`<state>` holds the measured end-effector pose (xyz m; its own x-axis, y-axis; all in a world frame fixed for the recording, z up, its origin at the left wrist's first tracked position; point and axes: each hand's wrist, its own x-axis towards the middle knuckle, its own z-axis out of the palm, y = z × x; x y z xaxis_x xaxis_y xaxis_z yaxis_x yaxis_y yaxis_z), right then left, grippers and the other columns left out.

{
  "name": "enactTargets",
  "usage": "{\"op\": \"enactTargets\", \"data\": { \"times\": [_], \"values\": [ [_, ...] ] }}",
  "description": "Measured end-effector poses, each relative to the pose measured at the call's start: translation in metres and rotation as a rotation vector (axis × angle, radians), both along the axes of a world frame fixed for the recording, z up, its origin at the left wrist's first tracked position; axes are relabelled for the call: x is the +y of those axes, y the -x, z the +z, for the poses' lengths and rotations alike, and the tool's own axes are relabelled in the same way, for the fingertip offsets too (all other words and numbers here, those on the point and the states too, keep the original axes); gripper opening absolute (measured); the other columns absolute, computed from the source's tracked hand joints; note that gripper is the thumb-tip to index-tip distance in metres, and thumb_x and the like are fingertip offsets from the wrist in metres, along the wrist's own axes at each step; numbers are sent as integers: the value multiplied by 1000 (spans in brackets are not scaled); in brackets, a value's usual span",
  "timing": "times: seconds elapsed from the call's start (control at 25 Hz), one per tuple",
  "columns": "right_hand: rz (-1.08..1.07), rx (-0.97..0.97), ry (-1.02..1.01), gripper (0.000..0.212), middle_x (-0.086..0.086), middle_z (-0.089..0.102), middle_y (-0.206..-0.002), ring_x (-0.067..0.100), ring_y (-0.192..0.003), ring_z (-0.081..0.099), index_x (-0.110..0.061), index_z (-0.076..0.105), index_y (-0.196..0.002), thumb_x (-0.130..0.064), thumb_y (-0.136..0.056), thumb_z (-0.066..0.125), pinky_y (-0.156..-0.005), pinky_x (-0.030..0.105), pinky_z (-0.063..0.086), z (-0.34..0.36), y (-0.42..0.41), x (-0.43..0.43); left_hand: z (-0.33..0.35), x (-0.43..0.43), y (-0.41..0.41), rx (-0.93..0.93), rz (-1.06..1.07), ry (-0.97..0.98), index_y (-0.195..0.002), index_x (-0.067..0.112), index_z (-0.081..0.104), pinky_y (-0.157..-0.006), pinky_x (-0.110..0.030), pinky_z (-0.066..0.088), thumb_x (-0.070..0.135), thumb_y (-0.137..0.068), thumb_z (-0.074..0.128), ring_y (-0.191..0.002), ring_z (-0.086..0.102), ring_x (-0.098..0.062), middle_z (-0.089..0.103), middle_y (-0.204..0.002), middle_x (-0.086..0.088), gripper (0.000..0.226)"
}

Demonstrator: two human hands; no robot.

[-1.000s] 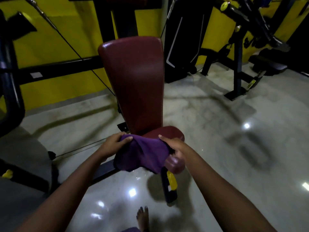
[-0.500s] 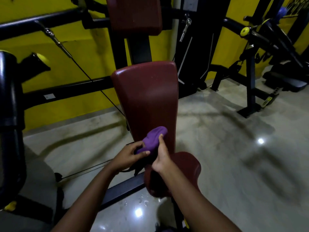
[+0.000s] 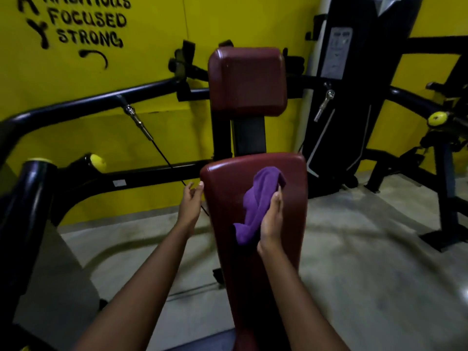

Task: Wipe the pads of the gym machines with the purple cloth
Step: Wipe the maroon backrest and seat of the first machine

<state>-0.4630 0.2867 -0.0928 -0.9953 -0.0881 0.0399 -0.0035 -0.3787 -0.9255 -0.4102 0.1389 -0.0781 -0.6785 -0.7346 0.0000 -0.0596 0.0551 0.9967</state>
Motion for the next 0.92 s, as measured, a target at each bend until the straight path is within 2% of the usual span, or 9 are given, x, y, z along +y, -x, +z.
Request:
{"op": "enactTargets", "data": {
  "times": [0.08, 0.24, 0.32, 0.4, 0.56, 0.68, 0.76, 0.8, 0.92],
  "values": [
    [-59, 207, -204, 47, 5, 37, -148, 14, -133, 36, -17, 33, -143, -34, -100, 33, -105, 22, 27, 16, 28, -20, 9, -19, 29, -20, 60, 56, -145, 16, 32, -103, -36, 33, 44, -97, 40, -135, 37, -25, 38, -148, -10, 57],
    [-247, 588, -771, 57, 17, 46, -140, 34, -122, 45, -26, 31, -144, -47, -92, 28, -99, 41, 36, 18, 48, -66, 15, -44, 70, -38, 88, 125, -139, 16, 42, -100, -31, 32, 49, -98, 31, -132, 40, -25, 45, -143, -8, 54],
    [-190, 725, -1103, 63, 19, 31, -148, 36, -134, 32, -33, 25, -146, -55, -87, 26, -106, 50, 29, -7, 50, -94, 9, -52, 79, -44, 41, 92, -134, 18, 49, -103, -30, 33, 60, -94, 28, -129, 46, -25, 53, -136, -5, 62],
    [-222, 865, -1292, 66, 17, 17, -154, 34, -141, 18, -38, 20, -146, -61, -85, 28, -110, 54, 16, -31, 64, -110, 1, -60, 91, -54, 14, 132, -126, 19, 57, -105, -40, 40, 77, -82, 25, -119, 55, -22, 61, -126, -3, 79],
    [-363, 1060, -1289, 59, 11, 25, -153, 29, -140, 21, -41, 30, -142, -62, -87, 31, -109, 52, 14, -43, 109, -103, 8, -76, 111, -82, -69, 370, -118, 14, 62, -96, -33, 44, 50, -97, 33, -106, 58, -17, 64, -111, 1, 51],
    [-437, 1037, -1248, 56, 9, 32, -151, 27, -138, 26, -40, 37, -139, -59, -86, 35, -110, 49, 14, -37, 130, -90, 18, -76, 125, -220, -157, 600, -110, 19, 67, -93, -40, 48, 63, -91, 30, -106, 62, -27, 69, -110, -10, 61],
    [-464, 970, -1224, 55, 8, 33, -150, 27, -139, 27, -38, 40, -137, -58, -86, 37, -111, 48, 14, -34, 146, -77, 19, -70, 134, -408, -175, 808, -107, 22, 67, -83, -35, 47, 69, -88, 23, -105, 61, -31, 69, -106, -11, 67],
    [-488, 905, -1216, 55, 7, 34, -150, 27, -139, 28, -36, 42, -136, -58, -86, 36, -111, 48, 14, -33, 155, -70, 19, -66, 136, -445, -148, 893, -99, 21, 67, -75, -33, 44, 71, -87, 20, -100, 62, -32, 69, -99, -11, 70],
    [-672, 538, -1106, 54, 10, 38, -148, 30, -136, 34, -32, 49, -132, -56, -86, 37, -109, 54, 25, -24, 158, -76, 11, -65, 133, -337, -52, 1048, -73, 20, 55, -62, -33, 41, 84, -75, 7, -80, 63, -30, 60, -72, -6, 79]
  ]
}}
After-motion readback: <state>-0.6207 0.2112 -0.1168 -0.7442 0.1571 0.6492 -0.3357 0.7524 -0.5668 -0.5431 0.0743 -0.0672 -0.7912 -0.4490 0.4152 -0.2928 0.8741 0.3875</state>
